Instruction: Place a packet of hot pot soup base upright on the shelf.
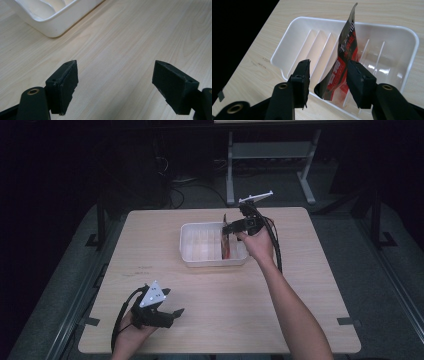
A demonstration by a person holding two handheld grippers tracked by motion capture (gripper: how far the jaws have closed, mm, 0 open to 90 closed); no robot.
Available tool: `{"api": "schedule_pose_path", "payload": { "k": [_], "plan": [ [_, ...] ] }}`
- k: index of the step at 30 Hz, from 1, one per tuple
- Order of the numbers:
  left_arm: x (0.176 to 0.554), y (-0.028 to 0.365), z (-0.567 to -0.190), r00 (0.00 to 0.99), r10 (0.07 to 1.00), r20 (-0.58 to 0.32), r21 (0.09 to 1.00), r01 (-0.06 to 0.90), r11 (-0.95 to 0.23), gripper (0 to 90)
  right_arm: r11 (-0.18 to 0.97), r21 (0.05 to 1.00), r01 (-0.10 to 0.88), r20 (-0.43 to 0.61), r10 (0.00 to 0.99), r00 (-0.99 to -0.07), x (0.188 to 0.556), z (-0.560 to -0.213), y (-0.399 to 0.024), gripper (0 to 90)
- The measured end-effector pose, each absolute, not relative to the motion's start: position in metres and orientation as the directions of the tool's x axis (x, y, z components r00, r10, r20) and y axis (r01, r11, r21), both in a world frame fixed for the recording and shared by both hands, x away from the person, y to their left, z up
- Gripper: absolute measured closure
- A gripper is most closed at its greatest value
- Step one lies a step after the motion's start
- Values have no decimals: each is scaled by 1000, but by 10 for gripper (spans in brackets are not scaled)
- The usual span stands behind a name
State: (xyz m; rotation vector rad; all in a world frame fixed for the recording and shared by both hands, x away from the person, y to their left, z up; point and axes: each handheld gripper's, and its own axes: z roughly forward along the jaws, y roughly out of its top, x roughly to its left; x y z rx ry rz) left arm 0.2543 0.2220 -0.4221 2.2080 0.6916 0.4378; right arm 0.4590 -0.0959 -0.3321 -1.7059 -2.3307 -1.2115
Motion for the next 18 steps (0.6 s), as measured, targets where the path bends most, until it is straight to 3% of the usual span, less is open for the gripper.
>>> {"api": "schedule_pose_path", "payload": {
  "k": [18],
  "plan": [
    [256, 223, -422, 790, 607, 92, 758, 339, -557, 203, 109, 599, 794, 460, 764, -452, 442, -326, -117, 478]
  ]
}}
